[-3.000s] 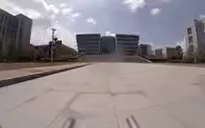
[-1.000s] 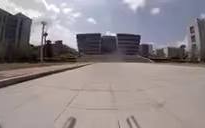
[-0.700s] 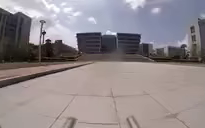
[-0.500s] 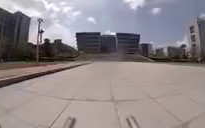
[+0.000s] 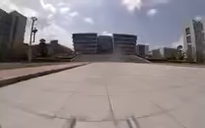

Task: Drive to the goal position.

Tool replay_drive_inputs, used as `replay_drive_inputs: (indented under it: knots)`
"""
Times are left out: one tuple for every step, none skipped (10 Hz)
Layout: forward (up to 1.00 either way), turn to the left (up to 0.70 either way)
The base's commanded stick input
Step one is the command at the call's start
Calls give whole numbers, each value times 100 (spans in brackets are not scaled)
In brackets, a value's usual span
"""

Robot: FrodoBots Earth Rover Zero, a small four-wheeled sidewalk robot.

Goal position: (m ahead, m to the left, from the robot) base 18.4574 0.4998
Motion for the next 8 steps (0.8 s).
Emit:
replay_drive_inputs:
  knots:
    - [100,-27]
    - [100,-11]
    - [100,0]
    - [100,0]
    - [100,0]
    - [100,0]
    - [100,0]
    - [100,0]
